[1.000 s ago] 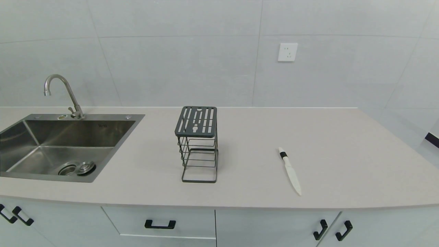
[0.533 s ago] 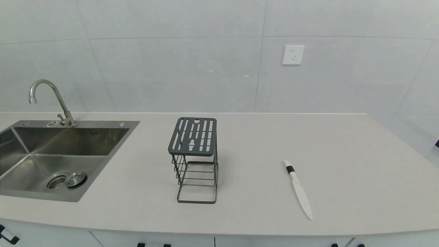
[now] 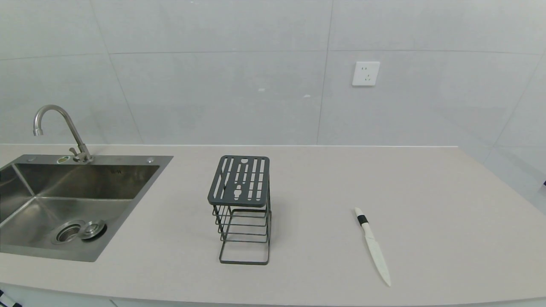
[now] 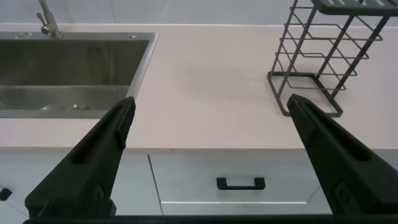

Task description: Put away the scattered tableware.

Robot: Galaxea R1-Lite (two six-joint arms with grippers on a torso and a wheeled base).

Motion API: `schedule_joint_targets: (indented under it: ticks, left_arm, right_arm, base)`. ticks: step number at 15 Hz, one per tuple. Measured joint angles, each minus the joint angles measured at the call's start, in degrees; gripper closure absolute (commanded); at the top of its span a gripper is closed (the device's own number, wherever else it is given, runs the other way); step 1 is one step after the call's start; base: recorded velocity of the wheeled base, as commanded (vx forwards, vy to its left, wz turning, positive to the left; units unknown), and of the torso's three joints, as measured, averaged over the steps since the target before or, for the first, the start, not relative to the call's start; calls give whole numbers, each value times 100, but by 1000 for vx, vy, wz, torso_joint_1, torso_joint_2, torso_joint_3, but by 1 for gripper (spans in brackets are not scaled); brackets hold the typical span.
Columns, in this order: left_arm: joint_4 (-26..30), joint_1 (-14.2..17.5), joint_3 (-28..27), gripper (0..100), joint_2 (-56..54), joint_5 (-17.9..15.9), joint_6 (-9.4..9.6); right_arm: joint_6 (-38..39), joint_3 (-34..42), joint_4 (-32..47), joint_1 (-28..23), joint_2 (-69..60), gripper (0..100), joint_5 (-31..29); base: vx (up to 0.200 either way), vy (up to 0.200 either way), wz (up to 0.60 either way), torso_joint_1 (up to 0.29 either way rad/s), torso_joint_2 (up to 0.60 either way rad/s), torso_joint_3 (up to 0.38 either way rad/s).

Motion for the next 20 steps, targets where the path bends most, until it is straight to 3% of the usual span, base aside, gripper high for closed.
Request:
schedule_joint_targets:
  ticks: [11, 14, 16, 20]
  left_arm:
    - [9, 0, 0, 0, 0, -62, 102]
    - [6, 0, 0, 0, 0, -62, 106]
    - [15, 0, 0, 0, 0, -62, 111]
    - [15, -2, 0, 0, 0, -5, 111]
  right_arm:
    - [-7, -2, 9, -6, 0, 0, 37]
    - [-48, 0, -507, -6, 5, 0, 128]
    - [-146, -138, -1221, -44, 143, 0, 596]
    - [-236, -809, -920, 78, 1468, 0, 1608]
  base:
    - [0, 0, 0, 3, -7, -4]
    - [0, 0, 0, 0, 0, 0]
    - [0, 0, 0, 0, 0, 0]
    - [0, 0, 0, 0, 0, 0]
